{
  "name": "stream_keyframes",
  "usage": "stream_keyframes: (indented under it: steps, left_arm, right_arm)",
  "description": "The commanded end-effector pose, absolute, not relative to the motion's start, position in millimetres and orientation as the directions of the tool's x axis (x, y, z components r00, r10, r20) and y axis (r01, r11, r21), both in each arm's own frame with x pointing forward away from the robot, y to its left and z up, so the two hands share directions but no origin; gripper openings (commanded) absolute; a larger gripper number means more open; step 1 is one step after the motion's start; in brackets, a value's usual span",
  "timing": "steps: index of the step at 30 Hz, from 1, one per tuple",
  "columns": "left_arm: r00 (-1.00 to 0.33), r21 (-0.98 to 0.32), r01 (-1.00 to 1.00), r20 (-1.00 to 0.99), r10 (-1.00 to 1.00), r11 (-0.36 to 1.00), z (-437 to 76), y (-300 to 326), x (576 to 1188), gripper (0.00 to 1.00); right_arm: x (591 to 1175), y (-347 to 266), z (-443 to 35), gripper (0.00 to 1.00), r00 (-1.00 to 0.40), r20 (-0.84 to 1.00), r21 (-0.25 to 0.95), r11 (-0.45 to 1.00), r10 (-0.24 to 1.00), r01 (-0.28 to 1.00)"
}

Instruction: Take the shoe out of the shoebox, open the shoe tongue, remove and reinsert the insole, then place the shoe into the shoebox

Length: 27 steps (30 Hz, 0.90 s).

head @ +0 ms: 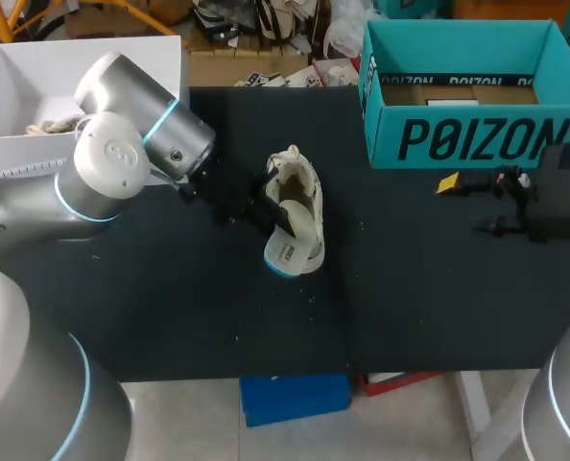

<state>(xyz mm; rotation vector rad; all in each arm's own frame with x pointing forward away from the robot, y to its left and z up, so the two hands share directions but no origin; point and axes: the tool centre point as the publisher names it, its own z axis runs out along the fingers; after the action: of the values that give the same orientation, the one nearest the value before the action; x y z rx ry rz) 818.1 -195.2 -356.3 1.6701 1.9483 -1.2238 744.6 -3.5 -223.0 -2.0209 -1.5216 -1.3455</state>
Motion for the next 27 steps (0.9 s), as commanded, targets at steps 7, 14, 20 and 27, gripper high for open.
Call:
stream_keyframes:
  steps: [7, 14, 20, 27]
  left_arm:
    - [-0.292, -0.394, 0.919, -0.692, 0.661, -0.007, -369, -201, 832, 0.00]
    - [-0.291, -0.372, 0.928, -0.689, 0.664, 0.020, -374, -203, 843, 0.00]
    - [-0.299, -0.362, 0.931, -0.678, 0.672, 0.049, -378, -205, 850, 0.00]
    - [-0.302, -0.337, 0.938, -0.664, 0.684, 0.087, -379, -206, 861, 0.00]
  right_arm:
    - [745, -2, -223, 1.00, 0.016, 0.793, 0.296, -0.409, 0.608, 0.863]
    - [745, -2, -223, 1.00, 0.016, 0.793, 0.296, -0.409, 0.608, 0.863]
    - [745, -2, -223, 1.00, 0.016, 0.793, 0.296, -0.409, 0.608, 0.863]
    - [745, -2, -223, 1.00, 0.016, 0.793, 0.296, -0.409, 0.608, 0.863]
